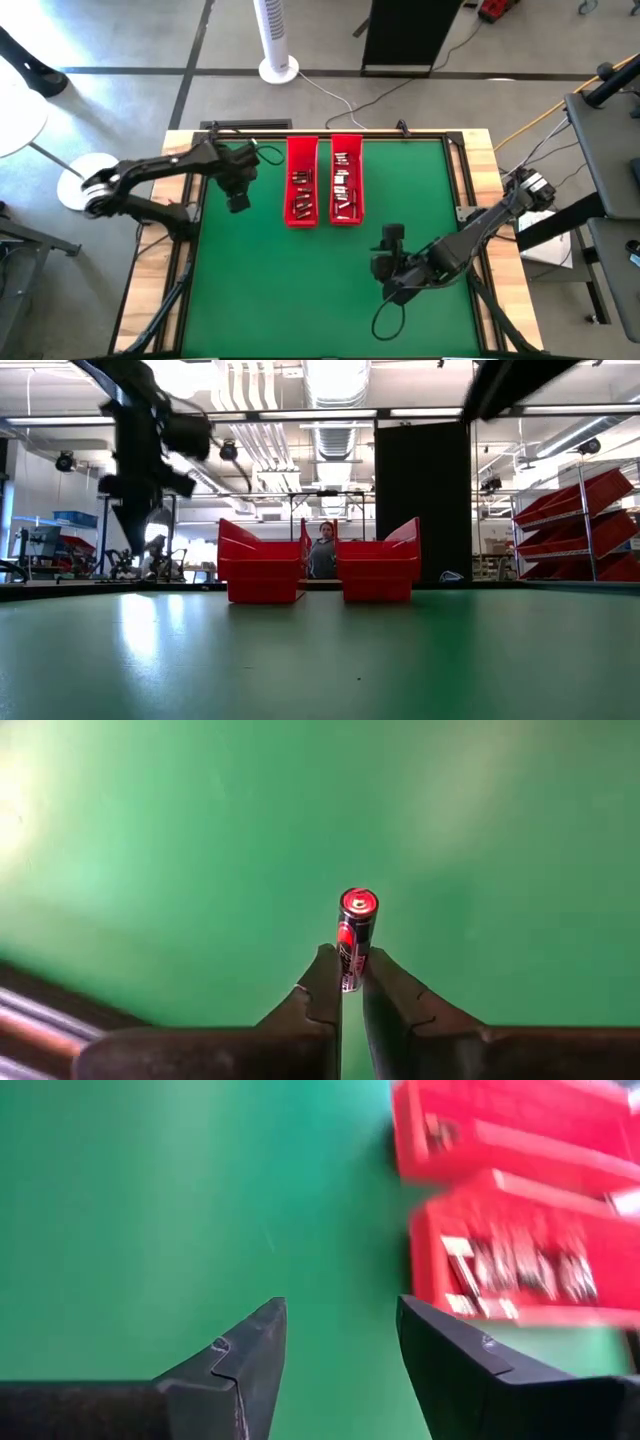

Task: Sort batteries
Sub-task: Put the silver battery into the right red bin

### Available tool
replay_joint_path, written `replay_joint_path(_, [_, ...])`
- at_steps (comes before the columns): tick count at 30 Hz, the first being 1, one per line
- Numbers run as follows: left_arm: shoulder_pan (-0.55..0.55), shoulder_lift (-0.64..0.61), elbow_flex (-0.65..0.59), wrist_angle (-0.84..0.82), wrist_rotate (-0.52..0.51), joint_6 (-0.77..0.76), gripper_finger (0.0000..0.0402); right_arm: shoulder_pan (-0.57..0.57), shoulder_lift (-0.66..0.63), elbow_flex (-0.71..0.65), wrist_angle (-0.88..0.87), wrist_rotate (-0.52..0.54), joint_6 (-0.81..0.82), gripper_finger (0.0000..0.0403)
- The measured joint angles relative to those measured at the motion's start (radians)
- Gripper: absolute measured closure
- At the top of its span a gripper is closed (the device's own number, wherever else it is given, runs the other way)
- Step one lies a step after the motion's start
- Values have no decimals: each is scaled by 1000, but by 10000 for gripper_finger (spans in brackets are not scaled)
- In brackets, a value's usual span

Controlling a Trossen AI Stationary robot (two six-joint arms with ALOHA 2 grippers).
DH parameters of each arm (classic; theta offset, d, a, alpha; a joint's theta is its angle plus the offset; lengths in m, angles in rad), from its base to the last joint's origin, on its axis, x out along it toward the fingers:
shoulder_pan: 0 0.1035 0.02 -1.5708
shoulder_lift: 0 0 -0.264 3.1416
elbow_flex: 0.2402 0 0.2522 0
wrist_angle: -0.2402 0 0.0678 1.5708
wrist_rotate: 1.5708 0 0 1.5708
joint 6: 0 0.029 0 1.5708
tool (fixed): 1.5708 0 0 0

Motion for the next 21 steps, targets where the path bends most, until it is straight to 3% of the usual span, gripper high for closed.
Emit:
replay_joint_path(4, [-73, -125, 0, 65, 53, -64, 397, -2, -39, -91, 302, -1, -131, 215])
replay_joint_path(12, [-326, -255, 0, 394, 21, -140, 397, -89, -24, -262, 1029, -4, -469, 221])
replay_joint_path(15, [-425, -253, -2, 563, -34, -135, 397, -138, -12, -271, 1160, -4, -531, 226])
replay_joint_path(21, [-568, -186, -100, 1026, -40, -52, 397, -233, -11, -240, 1185, -37, -557, 230])
